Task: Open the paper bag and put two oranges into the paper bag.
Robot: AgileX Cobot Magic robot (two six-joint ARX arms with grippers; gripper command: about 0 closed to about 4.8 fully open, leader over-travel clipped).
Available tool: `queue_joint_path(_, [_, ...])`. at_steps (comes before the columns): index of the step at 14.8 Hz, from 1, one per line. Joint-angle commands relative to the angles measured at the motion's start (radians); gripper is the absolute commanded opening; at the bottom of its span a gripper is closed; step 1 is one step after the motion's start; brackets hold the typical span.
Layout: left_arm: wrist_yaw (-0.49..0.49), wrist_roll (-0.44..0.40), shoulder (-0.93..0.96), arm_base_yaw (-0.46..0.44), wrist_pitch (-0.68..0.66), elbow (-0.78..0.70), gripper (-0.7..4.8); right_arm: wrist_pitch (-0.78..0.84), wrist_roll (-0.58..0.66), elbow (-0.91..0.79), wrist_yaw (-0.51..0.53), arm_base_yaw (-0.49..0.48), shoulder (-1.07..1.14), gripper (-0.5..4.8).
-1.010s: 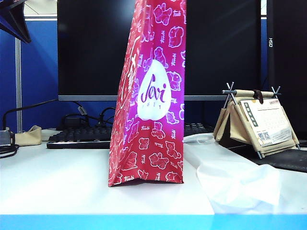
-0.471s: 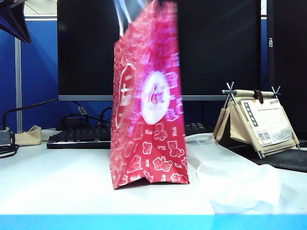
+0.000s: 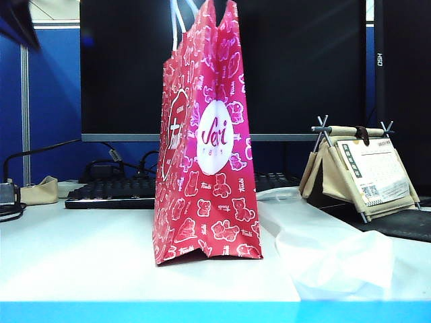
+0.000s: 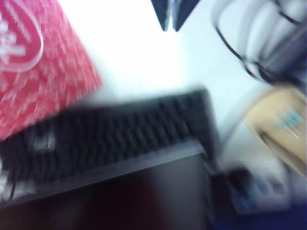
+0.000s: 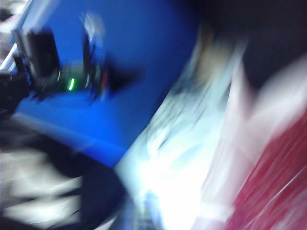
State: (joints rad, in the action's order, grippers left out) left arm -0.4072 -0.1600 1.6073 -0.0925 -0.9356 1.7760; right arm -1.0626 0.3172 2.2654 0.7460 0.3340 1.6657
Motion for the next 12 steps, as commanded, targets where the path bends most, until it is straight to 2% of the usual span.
queue_joint_path(1, [-0.068, 0.002, -0.15, -0.051, 0.146, 0.006, 0.2, 0.043, -0.206, 0.057, -0.263, 0.002, -0.162, 0.35])
queue_joint_path(2, [-0.069, 0.0, -0.215, -0.083, 0.176, 0.006, 0.2, 0.042, -0.284, 0.057, -0.349, 0.002, -0.222, 0.35])
queue_joint_path(3, [-0.069, 0.0, -0.342, -0.146, 0.182, 0.006, 0.2, 0.043, -0.317, 0.056, -0.495, 0.002, -0.33, 0.35])
queue_joint_path(5, [-0.077, 0.038, -0.425, -0.253, 0.182, 0.006, 0.2, 0.077, -0.318, 0.056, -0.606, 0.002, -0.404, 0.35])
queue_joint_path(7, [-0.23, 0.169, -0.483, -0.427, 0.182, 0.006, 0.2, 0.156, -0.311, 0.056, -0.671, 0.002, -0.465, 0.35])
queue_joint_path(8, [-0.321, 0.219, -0.503, -0.498, 0.196, 0.006, 0.19, 0.166, -0.312, 0.057, -0.679, 0.002, -0.484, 0.35])
queue_joint_path(9, [-0.417, 0.306, -0.544, -0.565, 0.25, 0.006, 0.19, 0.125, -0.319, 0.056, -0.678, 0.002, -0.503, 0.35])
queue_joint_path(12, [-0.417, 0.346, -0.635, -0.564, 0.289, 0.006, 0.17, -0.027, -0.373, 0.025, -0.772, 0.002, -0.506, 0.35])
